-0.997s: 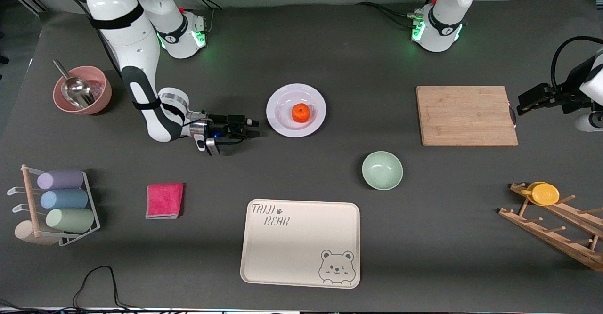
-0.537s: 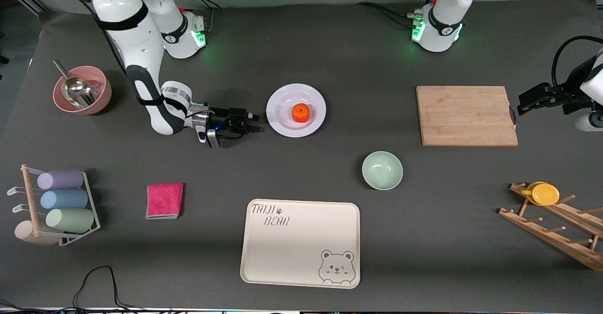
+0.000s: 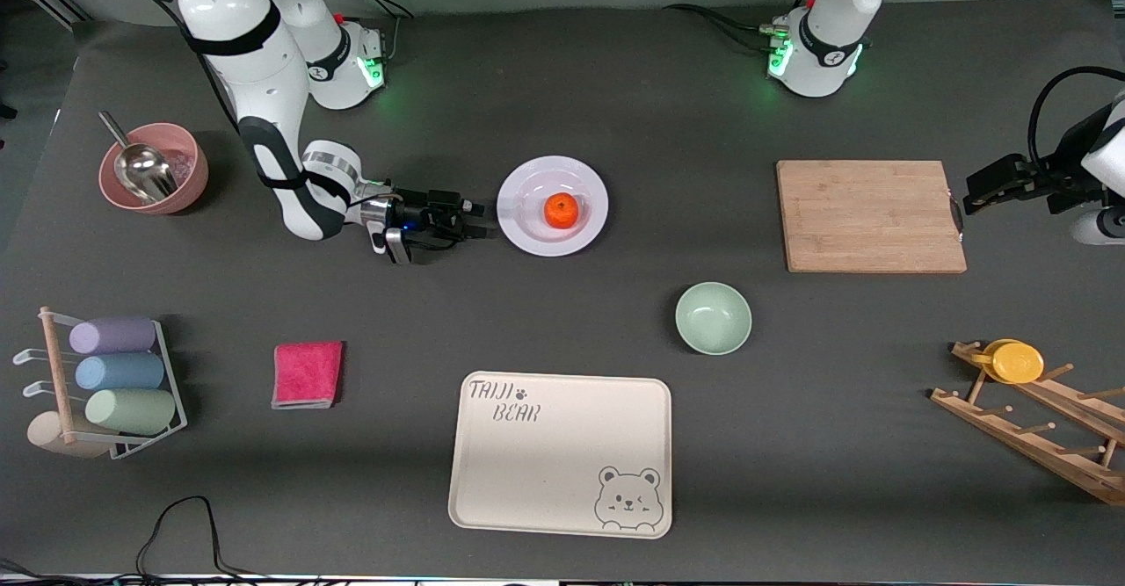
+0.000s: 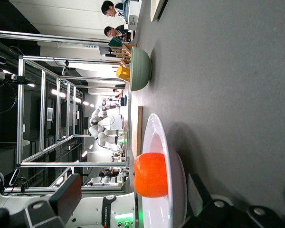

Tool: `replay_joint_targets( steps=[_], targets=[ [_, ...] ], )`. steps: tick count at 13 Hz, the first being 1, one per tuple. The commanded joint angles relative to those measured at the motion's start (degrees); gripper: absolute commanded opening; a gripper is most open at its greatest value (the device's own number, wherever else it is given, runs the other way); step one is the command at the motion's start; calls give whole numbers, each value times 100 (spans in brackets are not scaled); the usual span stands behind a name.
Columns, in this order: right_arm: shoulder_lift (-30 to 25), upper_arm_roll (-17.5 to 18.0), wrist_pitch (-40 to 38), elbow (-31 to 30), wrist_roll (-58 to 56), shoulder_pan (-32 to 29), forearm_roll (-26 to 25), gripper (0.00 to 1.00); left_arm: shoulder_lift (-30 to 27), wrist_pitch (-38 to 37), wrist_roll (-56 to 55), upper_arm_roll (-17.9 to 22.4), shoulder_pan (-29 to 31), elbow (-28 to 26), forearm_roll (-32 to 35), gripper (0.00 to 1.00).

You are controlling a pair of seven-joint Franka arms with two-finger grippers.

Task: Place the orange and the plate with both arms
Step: 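Slide the right gripper to the plate rim and grip it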

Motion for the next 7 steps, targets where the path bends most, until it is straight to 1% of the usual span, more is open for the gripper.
replay_joint_targets(
  steps=[1, 2, 4, 6, 7],
  targets=[
    [-4, 67, 107, -215, -184, 127, 196, 100, -110, 20, 125, 70, -51, -104, -77, 100],
    [-31, 128, 107, -232, -175, 127, 205, 100, -110, 29, 116, 70, -59, -104, -77, 100],
    [-127, 321, 142, -285, -158, 135, 502, 100, -110, 20, 116, 70, -68, -104, -69, 100],
    [-145, 410, 273, -277, -157, 205, 696, 100, -101, 20, 107, 70, -77, -122, -60, 100],
    [-171, 410, 344, -277, -140, 354, 880, 100, -92, 20, 116, 70, -86, -122, -51, 100]
  ],
)
